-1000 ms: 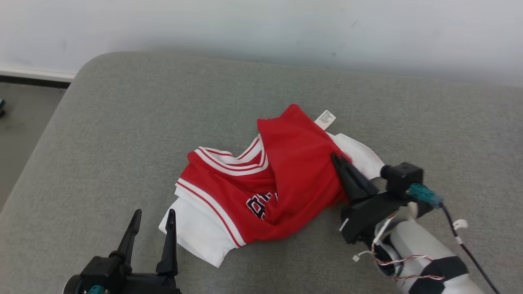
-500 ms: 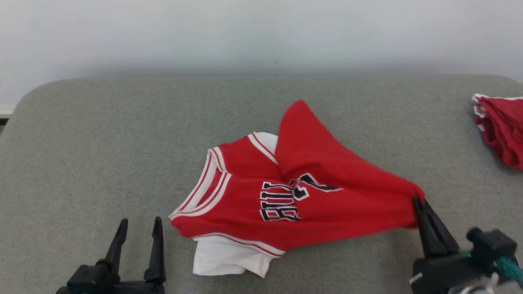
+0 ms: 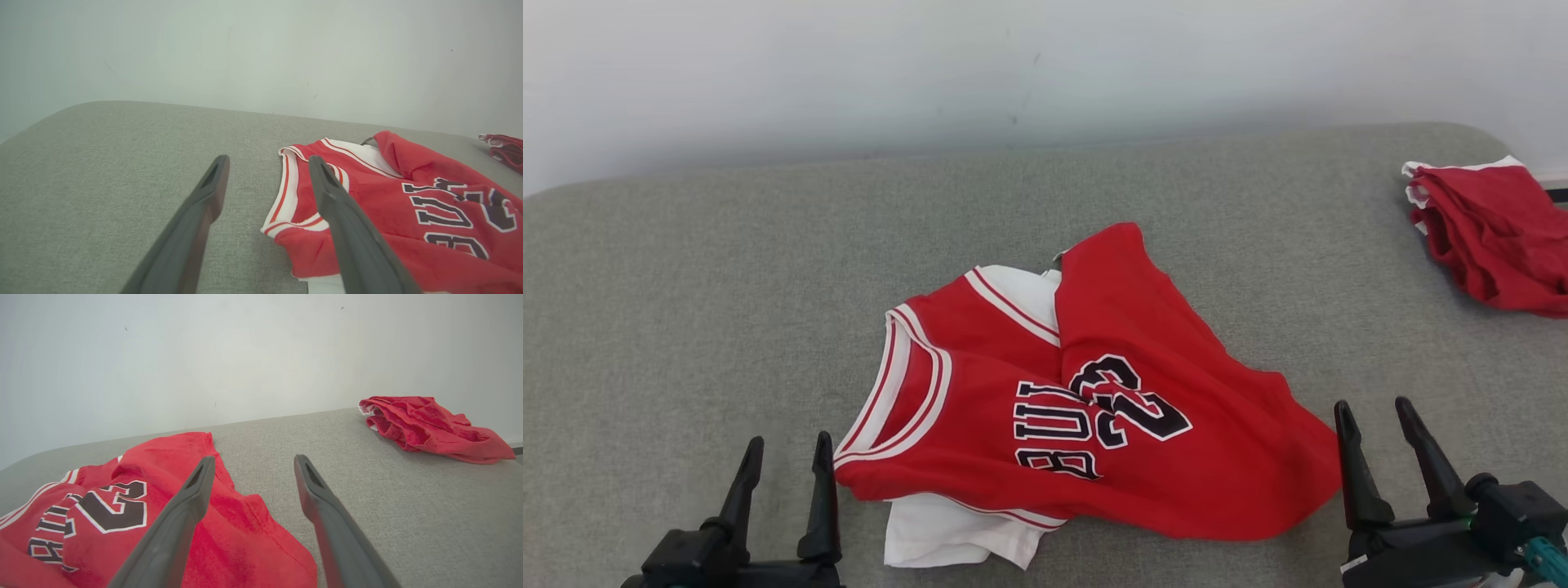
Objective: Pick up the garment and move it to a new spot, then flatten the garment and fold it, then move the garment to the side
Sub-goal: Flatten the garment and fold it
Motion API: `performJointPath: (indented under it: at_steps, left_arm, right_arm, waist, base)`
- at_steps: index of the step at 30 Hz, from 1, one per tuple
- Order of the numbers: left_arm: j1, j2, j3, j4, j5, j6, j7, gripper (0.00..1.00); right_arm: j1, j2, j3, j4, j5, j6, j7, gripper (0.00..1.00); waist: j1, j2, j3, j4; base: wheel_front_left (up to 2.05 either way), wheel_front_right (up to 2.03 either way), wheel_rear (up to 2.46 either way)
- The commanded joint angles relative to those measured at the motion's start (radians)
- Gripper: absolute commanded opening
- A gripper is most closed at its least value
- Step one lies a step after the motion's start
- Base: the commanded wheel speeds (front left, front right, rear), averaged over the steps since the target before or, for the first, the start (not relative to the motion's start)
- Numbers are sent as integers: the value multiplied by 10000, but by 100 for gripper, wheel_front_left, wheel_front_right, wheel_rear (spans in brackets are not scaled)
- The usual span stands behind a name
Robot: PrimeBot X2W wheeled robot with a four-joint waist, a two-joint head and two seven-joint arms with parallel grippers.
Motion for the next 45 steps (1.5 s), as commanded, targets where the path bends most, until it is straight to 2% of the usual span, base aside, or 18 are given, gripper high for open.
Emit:
performJointPath:
  at_steps: [1,7,14,19,25,30,33,39,45]
  left_arm:
    - [-2,9,86,-5,68,-55,-3,100]
    - [211,5,324,-46,121,-116,-3,100]
    - [-94,18,448,-62,400,-222,-3,100]
    - [-1302,496,394,133,751,-431,-3,100]
    - [-3587,1490,188,1090,626,-596,252,100]
    - [-5169,2341,-186,1800,88,-673,1252,100]
    - [-5898,2976,-806,2345,-644,-664,2428,100]
    - [-6087,4000,-1835,3038,-1621,-669,4014,100]
    - [-5675,4562,-2406,3619,-2893,-671,5572,100]
  right_arm:
    - [11,-1,-61,-268,-167,-25,-1,100]
    - [439,16,-39,-915,-427,-25,-1,100]
    - [669,204,-73,-1075,-516,-25,0,100]
    - [344,219,45,-998,-454,-25,0,100]
    - [-102,323,66,-846,-352,-25,0,100]
    - [-349,514,-58,-697,-256,-25,-1,100]
    - [-464,635,-119,-568,-202,-25,-1,100]
    - [-619,679,-120,-477,-186,-25,-1,100]
    - [-776,676,-148,-424,-167,-25,-1,100]
  waist:
    - [-1,-1,-123,-82]
    - [-1,-1,-308,-185]
    - [-1,-1,-271,-356]
    - [-1,-1,17,-659]
    - [-1,-1,609,-1370]
    - [-1,-1,1063,-2004]
    - [-1,-1,1299,-2398]
    - [-1,-1,1486,-2758]
    - [-1,-1,1572,-2936]
  base:
    - [0,0,0]
    - [0,0,0]
    - [0,0,0]
    - [0,0,0]
    - [0,0,0]
    - [0,0,0]
    - [0,0,0]
    - [0,0,0]
    - [0,0,0]
